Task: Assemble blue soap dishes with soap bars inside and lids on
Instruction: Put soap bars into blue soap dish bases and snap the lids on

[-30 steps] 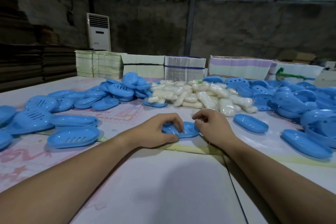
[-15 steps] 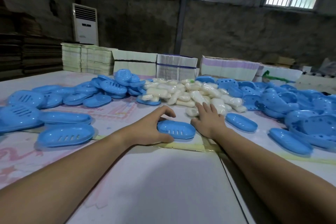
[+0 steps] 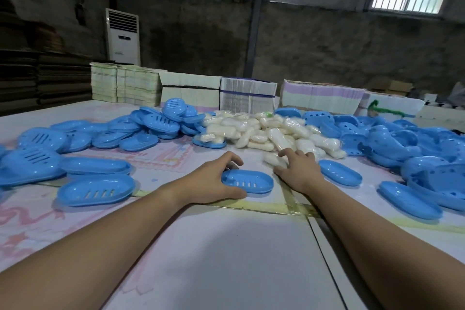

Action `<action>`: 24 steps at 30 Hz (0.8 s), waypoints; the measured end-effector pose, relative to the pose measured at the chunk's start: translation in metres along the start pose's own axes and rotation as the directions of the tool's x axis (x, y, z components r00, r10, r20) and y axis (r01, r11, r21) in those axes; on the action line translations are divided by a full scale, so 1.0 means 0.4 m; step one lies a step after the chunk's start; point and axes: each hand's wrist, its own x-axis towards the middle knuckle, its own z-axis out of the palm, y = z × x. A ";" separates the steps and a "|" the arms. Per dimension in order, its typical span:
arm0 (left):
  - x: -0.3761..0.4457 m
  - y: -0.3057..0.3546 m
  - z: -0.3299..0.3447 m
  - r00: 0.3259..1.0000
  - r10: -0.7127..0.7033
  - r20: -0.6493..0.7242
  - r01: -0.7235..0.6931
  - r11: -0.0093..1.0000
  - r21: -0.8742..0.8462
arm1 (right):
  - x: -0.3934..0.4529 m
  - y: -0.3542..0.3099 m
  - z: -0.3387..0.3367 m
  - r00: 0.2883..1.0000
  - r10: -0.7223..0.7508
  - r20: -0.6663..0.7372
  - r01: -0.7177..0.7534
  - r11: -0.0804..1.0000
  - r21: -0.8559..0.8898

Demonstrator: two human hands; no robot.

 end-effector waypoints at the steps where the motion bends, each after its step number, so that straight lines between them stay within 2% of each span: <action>1: 0.001 0.000 0.001 1.000 -0.005 -0.003 0.005 1.000 0.001 | -0.002 0.000 -0.001 1.000 -0.006 0.018 0.006 1.000 0.021; 3: 0.003 -0.001 0.002 0.999 -0.024 -0.021 0.024 1.000 0.002 | -0.006 0.001 -0.003 0.999 -0.030 0.040 0.026 0.997 0.076; 7: 0.004 -0.005 0.001 0.994 -0.063 -0.093 0.064 0.998 -0.002 | -0.022 0.003 -0.022 0.997 -0.080 -0.015 0.081 0.962 0.261; 11: 0.005 -0.008 -0.002 0.990 -0.089 -0.105 0.091 0.996 0.011 | -0.036 -0.010 -0.044 0.993 -0.117 -0.032 0.120 0.910 0.397; 16: 0.009 -0.009 -0.001 0.990 -0.093 -0.104 0.096 0.995 0.019 | -0.055 -0.041 -0.087 0.964 -0.256 -0.066 0.244 0.766 0.595; 18: 0.009 -0.009 -0.002 0.991 -0.084 -0.105 0.086 0.996 0.009 | -0.071 -0.069 -0.092 0.936 -0.349 -0.043 0.304 0.741 0.599; 21: 0.007 -0.011 -0.004 0.993 -0.064 -0.102 0.066 0.998 0.013 | -0.092 -0.101 -0.070 0.887 -0.461 0.007 0.395 0.767 0.506; 24: 0.005 -0.010 -0.005 0.994 -0.045 -0.099 0.048 0.998 0.034 | -0.094 -0.097 -0.069 0.925 -0.381 -0.015 0.329 0.778 0.536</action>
